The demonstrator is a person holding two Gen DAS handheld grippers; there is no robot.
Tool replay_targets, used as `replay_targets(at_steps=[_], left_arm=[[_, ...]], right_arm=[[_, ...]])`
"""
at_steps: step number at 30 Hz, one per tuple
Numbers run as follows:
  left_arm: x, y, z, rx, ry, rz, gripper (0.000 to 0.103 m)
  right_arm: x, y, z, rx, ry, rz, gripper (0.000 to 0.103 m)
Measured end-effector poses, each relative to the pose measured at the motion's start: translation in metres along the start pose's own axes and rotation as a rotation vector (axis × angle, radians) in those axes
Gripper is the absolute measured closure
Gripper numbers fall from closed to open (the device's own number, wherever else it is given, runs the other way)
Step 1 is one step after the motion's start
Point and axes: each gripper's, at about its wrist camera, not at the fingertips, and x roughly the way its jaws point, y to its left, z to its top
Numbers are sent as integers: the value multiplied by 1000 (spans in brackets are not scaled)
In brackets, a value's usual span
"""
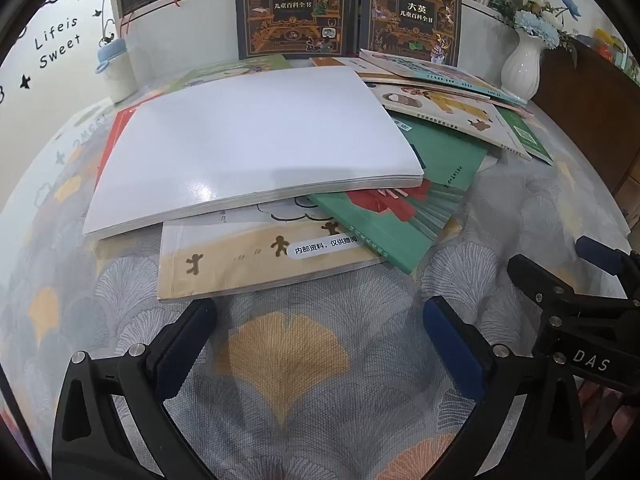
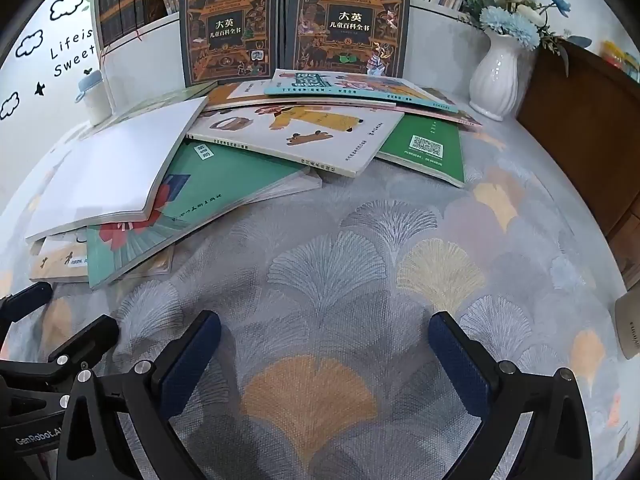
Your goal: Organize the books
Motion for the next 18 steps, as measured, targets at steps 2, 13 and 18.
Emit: replay_targets(at_steps=[2, 13, 18], left_arm=[[-1, 0, 0, 3, 0, 4, 0], [-1, 1, 0, -2, -1, -3, 0], [0, 0, 0, -3, -1, -4, 0]], right_arm=[[0, -1, 0, 14, 8, 21, 0], [-1, 5, -2, 15, 6, 22, 0], [0, 5, -1, 19, 7, 28, 0]])
